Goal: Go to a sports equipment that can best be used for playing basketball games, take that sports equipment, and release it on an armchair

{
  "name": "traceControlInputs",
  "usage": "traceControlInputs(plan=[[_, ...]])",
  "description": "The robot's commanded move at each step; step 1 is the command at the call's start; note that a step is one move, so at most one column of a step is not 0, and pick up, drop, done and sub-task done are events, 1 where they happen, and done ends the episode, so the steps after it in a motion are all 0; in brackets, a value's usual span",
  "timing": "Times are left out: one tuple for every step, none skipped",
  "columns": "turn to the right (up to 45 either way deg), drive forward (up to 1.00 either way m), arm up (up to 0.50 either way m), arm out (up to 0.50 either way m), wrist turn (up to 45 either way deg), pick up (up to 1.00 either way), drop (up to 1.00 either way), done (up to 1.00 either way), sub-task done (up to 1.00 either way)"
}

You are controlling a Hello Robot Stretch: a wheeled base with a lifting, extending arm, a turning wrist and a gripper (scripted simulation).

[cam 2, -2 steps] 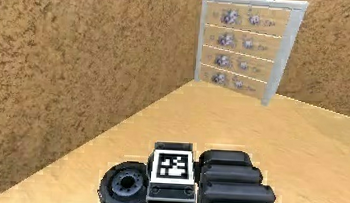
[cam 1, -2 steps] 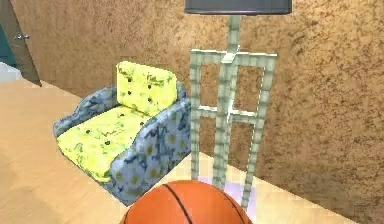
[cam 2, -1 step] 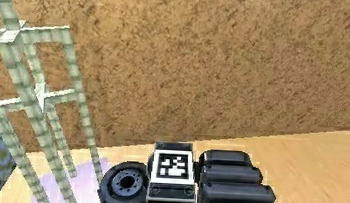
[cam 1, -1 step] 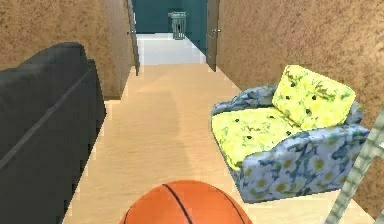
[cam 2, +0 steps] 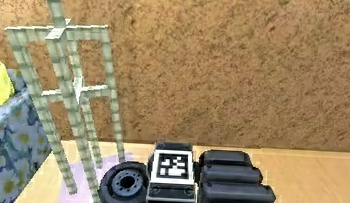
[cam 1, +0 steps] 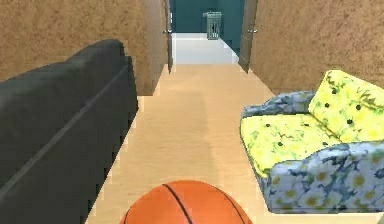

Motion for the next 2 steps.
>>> traceControlInputs(plan=[[0.0, 1.00, 0.00, 0.00, 0.0, 0.00, 0.00, 0.00, 0.00], [0.0, 0.50, 0.00, 0.00, 0.0, 0.00, 0.00, 0.00, 0.00]])
